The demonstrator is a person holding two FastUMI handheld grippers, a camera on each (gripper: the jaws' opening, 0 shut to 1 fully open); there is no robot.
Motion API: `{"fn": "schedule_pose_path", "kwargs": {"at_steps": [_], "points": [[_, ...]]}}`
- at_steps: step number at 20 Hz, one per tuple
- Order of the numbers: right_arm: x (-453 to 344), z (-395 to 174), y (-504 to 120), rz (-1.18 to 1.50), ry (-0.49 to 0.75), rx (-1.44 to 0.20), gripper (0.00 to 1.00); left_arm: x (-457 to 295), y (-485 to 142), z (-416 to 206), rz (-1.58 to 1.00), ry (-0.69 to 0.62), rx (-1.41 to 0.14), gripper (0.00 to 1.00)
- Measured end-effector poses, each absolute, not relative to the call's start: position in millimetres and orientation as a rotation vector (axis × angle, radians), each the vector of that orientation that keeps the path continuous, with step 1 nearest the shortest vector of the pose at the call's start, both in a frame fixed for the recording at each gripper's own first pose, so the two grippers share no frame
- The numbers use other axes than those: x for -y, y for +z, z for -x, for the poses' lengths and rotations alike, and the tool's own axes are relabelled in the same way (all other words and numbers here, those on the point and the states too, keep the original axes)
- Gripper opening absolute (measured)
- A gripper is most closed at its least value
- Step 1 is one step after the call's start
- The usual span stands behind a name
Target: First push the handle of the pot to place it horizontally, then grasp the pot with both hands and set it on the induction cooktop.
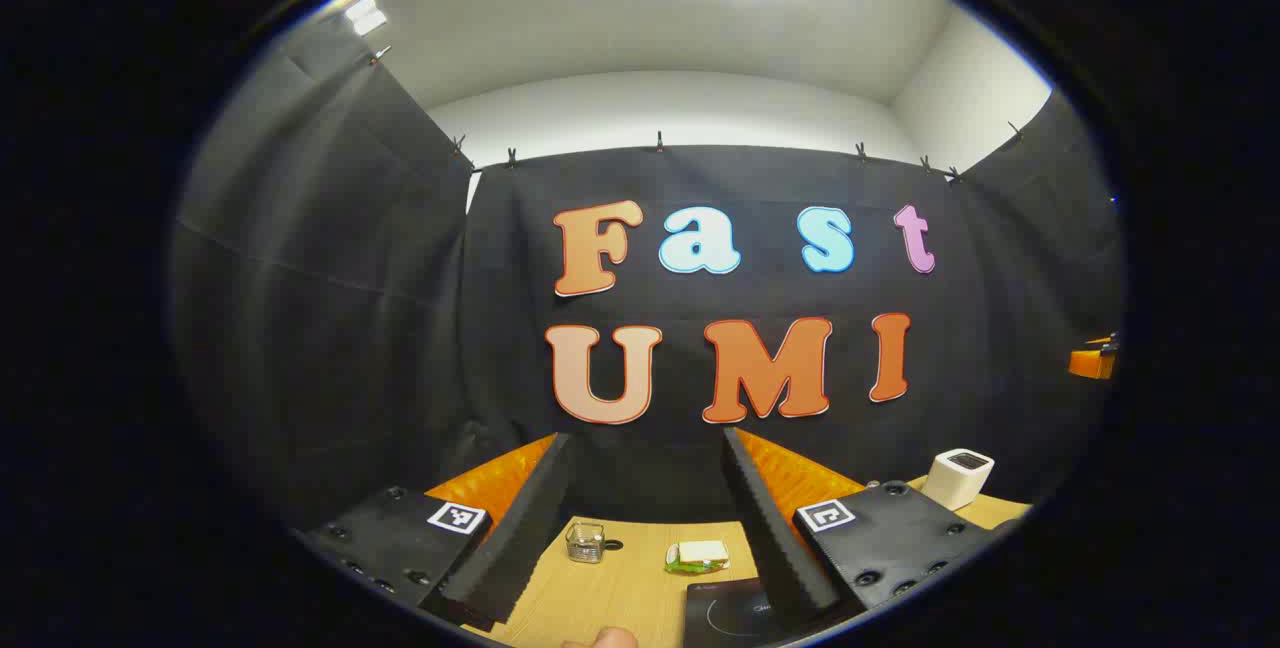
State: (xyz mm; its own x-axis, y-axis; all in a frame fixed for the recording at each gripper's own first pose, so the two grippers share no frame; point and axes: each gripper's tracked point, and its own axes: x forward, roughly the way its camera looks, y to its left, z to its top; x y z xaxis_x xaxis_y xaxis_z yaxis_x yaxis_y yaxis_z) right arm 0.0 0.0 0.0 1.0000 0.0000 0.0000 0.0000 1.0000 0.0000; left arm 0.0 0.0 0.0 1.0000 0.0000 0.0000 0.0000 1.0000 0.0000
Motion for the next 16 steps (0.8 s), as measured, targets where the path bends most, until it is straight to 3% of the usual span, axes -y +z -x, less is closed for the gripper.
{"fn": "schedule_pose_path", "kwargs": {"at_steps": [16], "points": [[16.9, 10.8, 4.2, 0.012, -0.008, 0.009, 0.95, 12.4, 19.3, 12.1, -0.009, -0.011, 0.04, 0.97]]}}
